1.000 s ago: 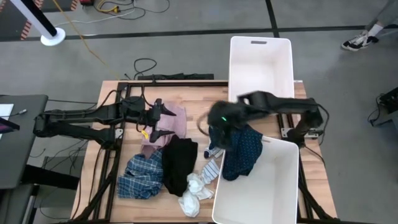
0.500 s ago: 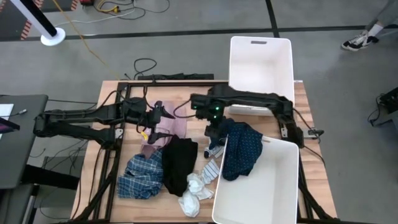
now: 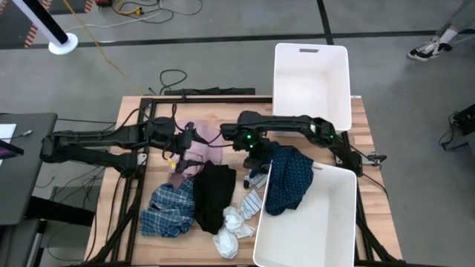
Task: Sort clothes
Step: Put the top blue patterned polo in the bottom laundry bin
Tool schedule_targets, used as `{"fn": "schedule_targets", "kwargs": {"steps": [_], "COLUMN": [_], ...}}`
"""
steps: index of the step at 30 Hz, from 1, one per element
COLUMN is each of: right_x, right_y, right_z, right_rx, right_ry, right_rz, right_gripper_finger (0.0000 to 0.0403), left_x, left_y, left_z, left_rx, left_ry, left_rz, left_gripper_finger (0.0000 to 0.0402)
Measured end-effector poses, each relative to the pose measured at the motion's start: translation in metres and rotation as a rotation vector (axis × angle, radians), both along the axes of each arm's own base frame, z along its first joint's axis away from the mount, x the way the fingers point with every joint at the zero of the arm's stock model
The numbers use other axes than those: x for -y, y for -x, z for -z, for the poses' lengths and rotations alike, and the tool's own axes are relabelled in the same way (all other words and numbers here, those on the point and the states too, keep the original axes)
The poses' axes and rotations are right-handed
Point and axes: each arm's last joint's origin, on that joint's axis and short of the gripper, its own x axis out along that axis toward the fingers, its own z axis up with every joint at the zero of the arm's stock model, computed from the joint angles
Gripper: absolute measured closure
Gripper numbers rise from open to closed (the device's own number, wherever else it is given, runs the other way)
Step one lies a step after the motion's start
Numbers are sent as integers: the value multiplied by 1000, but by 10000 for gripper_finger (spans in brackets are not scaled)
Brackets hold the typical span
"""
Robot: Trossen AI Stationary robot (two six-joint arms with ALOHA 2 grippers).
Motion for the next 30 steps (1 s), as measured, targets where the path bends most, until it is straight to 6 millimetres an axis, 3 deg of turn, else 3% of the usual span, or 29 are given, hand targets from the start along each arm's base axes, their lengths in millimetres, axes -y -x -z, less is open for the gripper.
{"fn": "schedule_targets", "kwargs": {"steps": [5,8,16,23,30], "right_x": [4,4,-1,-9,-17], "right_y": [-1,0,-1,-3,-7], "right_z": [9,11,11,2,-59], "right_rx": [-22,-22,3,23,218], "right_ry": [-2,-8,-32,29,168], "right_rz": [-10,-42,-169,-236,-280], "right_gripper_finger": [121,160,383,399,402], "left_x": [4,6,7,7,6], "left_y": [0,0,0,0,0], "left_z": [1,2,2,2,1], "left_rx": [-8,-19,-25,-28,-13], "left_ry": [1,6,12,18,11], "left_rz": [17,24,25,27,6], "left_gripper_finger": [33,33,33,33,33]}}
